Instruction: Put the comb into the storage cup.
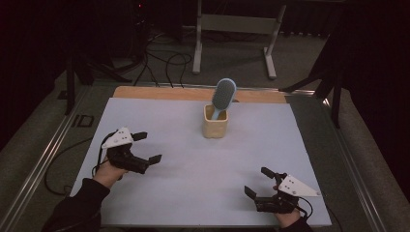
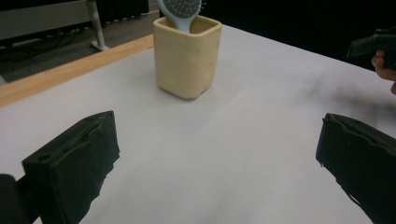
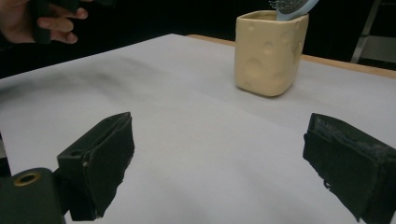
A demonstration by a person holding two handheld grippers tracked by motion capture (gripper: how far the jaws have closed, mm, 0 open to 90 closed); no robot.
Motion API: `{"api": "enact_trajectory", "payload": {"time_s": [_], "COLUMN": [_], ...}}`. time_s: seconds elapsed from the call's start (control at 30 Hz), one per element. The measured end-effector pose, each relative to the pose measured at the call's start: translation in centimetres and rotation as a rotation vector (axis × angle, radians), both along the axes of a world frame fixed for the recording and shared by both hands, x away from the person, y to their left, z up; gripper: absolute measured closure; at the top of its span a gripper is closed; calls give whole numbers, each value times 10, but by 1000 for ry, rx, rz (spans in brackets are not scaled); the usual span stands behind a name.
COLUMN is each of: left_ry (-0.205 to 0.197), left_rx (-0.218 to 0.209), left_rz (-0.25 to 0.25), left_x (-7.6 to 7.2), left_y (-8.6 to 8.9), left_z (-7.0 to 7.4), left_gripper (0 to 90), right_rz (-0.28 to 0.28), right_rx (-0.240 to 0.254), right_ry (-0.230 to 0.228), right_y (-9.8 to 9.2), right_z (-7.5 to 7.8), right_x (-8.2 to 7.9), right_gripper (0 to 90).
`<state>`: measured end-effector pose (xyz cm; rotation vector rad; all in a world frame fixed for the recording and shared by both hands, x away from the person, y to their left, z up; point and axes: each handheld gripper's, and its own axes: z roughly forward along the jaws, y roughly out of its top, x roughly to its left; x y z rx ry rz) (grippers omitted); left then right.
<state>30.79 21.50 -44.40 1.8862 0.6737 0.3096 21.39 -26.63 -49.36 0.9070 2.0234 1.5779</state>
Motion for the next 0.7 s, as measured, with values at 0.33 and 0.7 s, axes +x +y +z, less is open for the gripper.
{"api": "enact_trajectory", "payload": {"time_s": [0.33,0.7], "left_ry": [5,7], "left_rx": [10,23], "left_rz": [54,86], "left_x": [-16,-36], "left_y": [24,38], "left_z": [-15,-28], "left_gripper": [0,0], "right_rz": [0,1], "right_rx": [-1,-3], "right_ry": [-1,1], "right_y": [1,1], "right_z": [-1,-1], "right_x": [1,1], "right_gripper": [88,88]}}
